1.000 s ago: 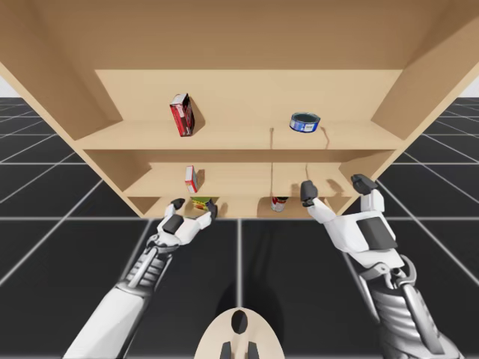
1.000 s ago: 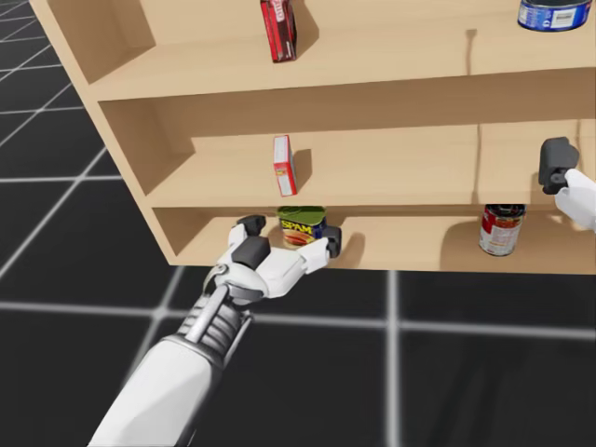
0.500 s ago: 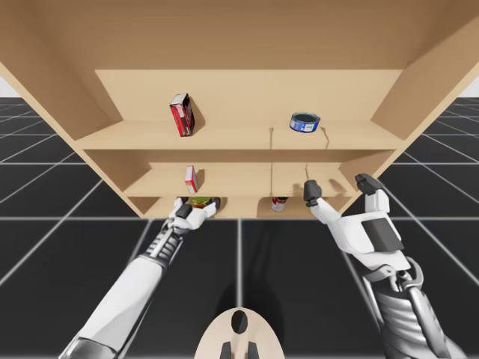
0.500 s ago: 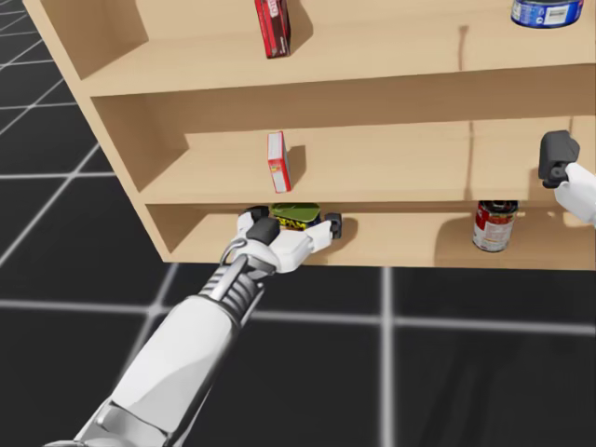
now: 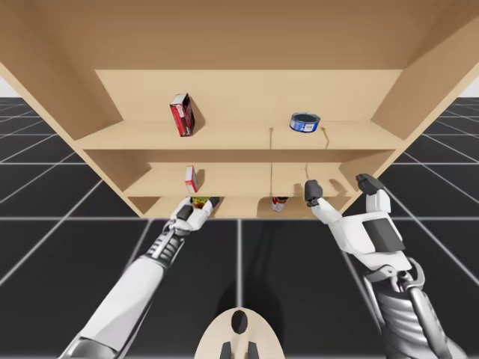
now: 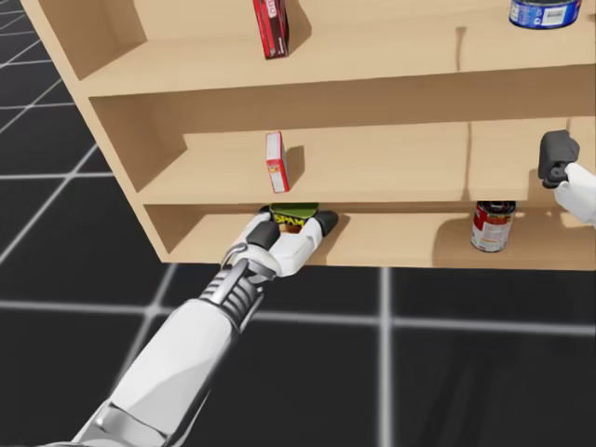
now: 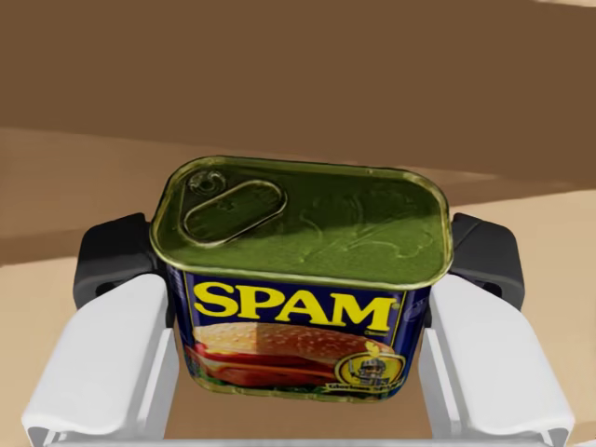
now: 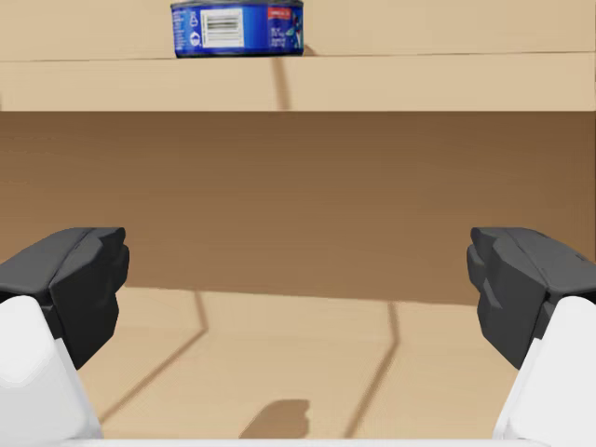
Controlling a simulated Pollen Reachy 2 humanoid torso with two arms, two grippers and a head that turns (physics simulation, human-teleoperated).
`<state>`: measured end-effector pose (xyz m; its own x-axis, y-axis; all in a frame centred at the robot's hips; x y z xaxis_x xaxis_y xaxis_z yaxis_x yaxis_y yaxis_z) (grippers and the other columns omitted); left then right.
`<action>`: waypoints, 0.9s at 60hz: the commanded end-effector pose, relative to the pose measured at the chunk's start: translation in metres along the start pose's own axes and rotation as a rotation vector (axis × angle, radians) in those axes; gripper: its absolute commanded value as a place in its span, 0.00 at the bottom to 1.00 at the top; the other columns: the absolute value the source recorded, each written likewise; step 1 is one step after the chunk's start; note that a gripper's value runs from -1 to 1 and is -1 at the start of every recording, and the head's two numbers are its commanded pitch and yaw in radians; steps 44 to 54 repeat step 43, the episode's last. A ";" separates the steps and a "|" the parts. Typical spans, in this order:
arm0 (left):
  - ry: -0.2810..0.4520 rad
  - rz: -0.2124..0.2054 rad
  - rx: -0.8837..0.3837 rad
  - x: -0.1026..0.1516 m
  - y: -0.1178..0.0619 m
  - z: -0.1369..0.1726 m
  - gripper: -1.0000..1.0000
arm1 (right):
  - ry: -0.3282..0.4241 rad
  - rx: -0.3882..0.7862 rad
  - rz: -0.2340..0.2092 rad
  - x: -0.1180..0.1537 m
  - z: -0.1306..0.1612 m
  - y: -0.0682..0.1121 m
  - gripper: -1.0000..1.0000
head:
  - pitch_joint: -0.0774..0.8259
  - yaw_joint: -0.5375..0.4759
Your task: Look through the shelves, find the meat can, and take it.
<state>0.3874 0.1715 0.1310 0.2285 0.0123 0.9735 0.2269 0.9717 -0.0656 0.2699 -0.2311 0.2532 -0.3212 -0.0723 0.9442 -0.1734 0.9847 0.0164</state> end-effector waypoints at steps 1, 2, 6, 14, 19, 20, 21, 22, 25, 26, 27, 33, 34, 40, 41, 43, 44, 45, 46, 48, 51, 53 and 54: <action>-0.089 0.073 -0.064 0.005 -0.034 0.000 1.00 | -0.005 -0.005 -0.010 0.000 0.000 0.001 0.00 | 0.74 0.73; -0.099 0.072 -0.062 0.007 -0.034 0.001 1.00 | -0.005 -0.006 -0.010 0.000 0.000 0.001 0.00 | 0.74 0.73; -0.126 0.070 -0.055 0.011 -0.033 0.006 1.00 | -0.007 -0.007 -0.010 0.000 0.001 0.001 0.00 | 0.74 0.73; -0.169 0.042 -0.051 0.016 -0.033 0.017 1.00 | -0.008 -0.009 -0.010 0.000 0.000 0.001 0.00 | 0.73 0.73; -0.177 0.029 -0.047 0.017 -0.032 0.026 1.00 | -0.009 -0.009 -0.011 0.000 0.000 0.001 0.00 | 0.73 0.73; -0.182 0.024 -0.046 0.018 -0.032 0.028 1.00 | -0.009 -0.010 -0.010 0.000 0.000 0.001 0.00 | 0.73 0.73; -0.183 0.021 -0.045 0.018 -0.032 0.030 1.00 | -0.009 -0.010 -0.010 0.000 0.000 0.001 0.00 | 0.73 0.73; -0.176 0.015 -0.040 0.018 -0.031 0.034 1.00 | -0.008 -0.010 -0.011 0.000 0.000 0.001 0.00 | 0.73 0.73; -0.168 0.021 -0.041 0.019 -0.031 0.042 1.00 | -0.008 -0.010 -0.010 -0.001 0.000 0.001 0.00 | 0.72 0.73; -0.168 0.019 -0.040 0.019 -0.031 0.044 1.00 | -0.008 -0.011 -0.010 0.000 0.000 0.001 0.00 | 0.72 0.73; -0.167 0.016 -0.039 0.019 -0.031 0.046 1.00 | -0.008 -0.011 -0.010 0.000 0.000 0.001 0.00 | 0.72 0.73; -0.147 -0.003 -0.026 0.017 -0.028 0.069 1.00 | -0.008 -0.010 -0.010 0.000 0.000 0.002 0.00 | 0.72 0.73; -0.146 -0.002 -0.027 0.017 -0.027 0.071 1.00 | -0.008 -0.010 -0.010 -0.001 0.000 0.002 0.00 | 0.72 0.73; -0.125 -0.019 -0.021 0.014 -0.023 0.094 1.00 | -0.007 -0.010 -0.009 -0.001 0.000 0.002 0.00 | 0.72 0.73; -0.118 -0.020 -0.022 0.014 -0.022 0.099 1.00 | -0.007 -0.010 -0.008 -0.001 0.000 0.002 0.00 | 0.72 0.73; -0.111 -0.023 -0.022 0.013 -0.021 0.107 1.00 | -0.005 -0.012 -0.009 -0.001 0.000 0.001 0.00 | 0.71 0.73; -0.111 -0.023 -0.022 0.013 -0.021 0.107 1.00 | -0.005 -0.012 -0.009 -0.001 0.000 0.001 0.00 | 0.71 0.73; -0.111 -0.023 -0.022 0.013 -0.021 0.107 1.00 | -0.005 -0.012 -0.009 -0.001 0.000 0.001 0.00 | 0.71 0.73; -0.111 -0.023 -0.022 0.013 -0.021 0.107 1.00 | -0.005 -0.012 -0.009 -0.001 0.000 0.001 0.00 | 0.71 0.73; -0.111 -0.023 -0.022 0.013 -0.021 0.107 1.00 | -0.005 -0.012 -0.009 -0.001 0.000 0.001 0.00 | 0.71 0.73; -0.111 -0.023 -0.022 0.013 -0.021 0.107 1.00 | -0.005 -0.012 -0.009 -0.001 0.000 0.001 0.00 | 0.71 0.73; -0.111 -0.023 -0.022 0.013 -0.021 0.107 1.00 | -0.005 -0.012 -0.009 -0.001 0.000 0.001 0.00 | 0.71 0.73; -0.111 -0.023 -0.022 0.013 -0.021 0.107 1.00 | -0.005 -0.012 -0.009 -0.001 0.000 0.001 0.00 | 0.71 0.73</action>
